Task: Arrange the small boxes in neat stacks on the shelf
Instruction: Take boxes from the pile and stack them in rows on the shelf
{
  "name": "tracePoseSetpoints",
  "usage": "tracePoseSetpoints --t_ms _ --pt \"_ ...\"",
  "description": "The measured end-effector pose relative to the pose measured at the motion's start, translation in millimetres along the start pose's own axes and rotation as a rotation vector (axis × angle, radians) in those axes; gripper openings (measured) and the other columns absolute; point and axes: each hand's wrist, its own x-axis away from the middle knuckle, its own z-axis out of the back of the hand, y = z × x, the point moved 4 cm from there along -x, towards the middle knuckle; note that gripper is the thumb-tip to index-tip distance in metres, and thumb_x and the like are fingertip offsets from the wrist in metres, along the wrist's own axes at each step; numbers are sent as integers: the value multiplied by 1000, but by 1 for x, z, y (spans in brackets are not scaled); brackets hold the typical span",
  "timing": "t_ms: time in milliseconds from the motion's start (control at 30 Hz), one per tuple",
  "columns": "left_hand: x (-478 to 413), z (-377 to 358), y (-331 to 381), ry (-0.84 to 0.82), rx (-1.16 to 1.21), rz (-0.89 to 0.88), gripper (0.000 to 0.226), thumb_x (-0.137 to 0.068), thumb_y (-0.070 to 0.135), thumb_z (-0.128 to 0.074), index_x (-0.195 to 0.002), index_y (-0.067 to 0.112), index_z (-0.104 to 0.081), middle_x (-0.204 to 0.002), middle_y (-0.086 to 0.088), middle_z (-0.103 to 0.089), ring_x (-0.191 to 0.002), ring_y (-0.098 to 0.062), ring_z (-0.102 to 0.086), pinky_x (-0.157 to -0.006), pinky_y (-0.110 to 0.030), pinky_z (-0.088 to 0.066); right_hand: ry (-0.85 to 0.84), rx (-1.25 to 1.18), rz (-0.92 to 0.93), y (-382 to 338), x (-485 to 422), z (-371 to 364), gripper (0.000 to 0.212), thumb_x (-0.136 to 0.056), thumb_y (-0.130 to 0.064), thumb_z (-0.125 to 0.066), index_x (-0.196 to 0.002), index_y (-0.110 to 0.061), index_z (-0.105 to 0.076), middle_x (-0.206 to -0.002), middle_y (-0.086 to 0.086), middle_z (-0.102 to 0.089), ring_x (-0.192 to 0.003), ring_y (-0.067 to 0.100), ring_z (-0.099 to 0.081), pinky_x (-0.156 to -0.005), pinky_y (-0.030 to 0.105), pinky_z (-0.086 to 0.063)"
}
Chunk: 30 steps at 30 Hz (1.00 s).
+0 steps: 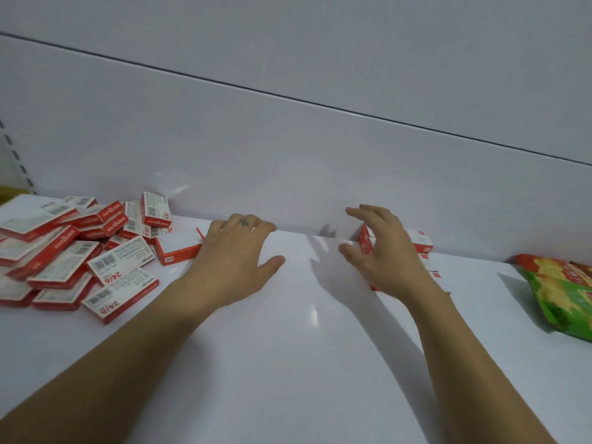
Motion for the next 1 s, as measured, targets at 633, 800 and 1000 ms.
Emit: tracePoseSetpoints --t_ms 633,800,1000 --pt "7 24 -83 -217 -297 336 48 -88 38 -57 -133 29 -43 -133 -2 -52 -128 -24 -35 -103 -45 -26 -164 29 238 -64 18 -68 61 -88 -39 -60 -144 -29 -36 -149 -7 -33 -138 11 -25 -114 25 -20" --pt "8 22 -65 -94 -173 287 46 -88 43 -58 -131 31 -47 -125 1 -56 -117 -22 -50 -100 -42 -31 -193 21 228 -63 19 -70 61 -88 -37 -60 -144 -30 -35 -148 -8 -34 -138 10 -26 -112 22 -19" --pt "7 14 -33 -96 392 217 45 -91 45 -55 -134 31 -51 -127 9 -55 -114 -12 -53 -93 -26 -40 -179 -14 196 -59 17 -68 65 -87 -36 -61 -145 -30 -32 -147 -10 -34 -134 10 -33 -107 24 -30"
